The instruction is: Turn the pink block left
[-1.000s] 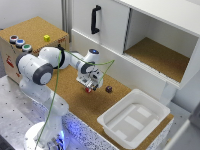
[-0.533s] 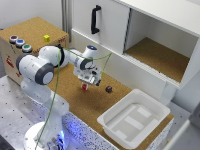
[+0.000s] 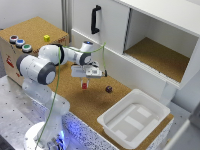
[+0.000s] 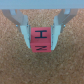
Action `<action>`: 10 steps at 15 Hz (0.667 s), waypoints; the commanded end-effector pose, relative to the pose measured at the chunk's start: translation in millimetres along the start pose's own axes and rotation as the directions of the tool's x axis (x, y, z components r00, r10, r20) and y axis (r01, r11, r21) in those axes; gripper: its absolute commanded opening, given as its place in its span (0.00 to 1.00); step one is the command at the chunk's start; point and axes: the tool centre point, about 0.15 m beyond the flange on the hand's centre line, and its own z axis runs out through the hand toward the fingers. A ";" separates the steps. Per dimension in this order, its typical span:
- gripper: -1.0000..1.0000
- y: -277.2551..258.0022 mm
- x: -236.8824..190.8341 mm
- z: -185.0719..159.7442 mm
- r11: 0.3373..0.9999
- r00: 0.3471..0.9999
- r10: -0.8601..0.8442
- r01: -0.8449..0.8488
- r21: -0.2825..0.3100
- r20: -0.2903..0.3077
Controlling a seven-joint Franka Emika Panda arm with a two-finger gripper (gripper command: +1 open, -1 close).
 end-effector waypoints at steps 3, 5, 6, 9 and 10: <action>0.00 21.0 5.1 9.5 0.938 0.938 -0.342 0.344 -0.043 0.052; 0.00 25.7 5.4 6.8 0.936 0.937 -0.348 0.349 -0.051 0.021; 0.00 26.1 3.6 -0.6 0.940 0.940 -0.340 0.340 -0.040 -0.004; 1.00 23.2 -1.3 -8.8 0.943 0.943 -0.331 0.330 -0.040 -0.022; 1.00 23.2 -1.3 -8.8 0.943 0.943 -0.331 0.330 -0.040 -0.022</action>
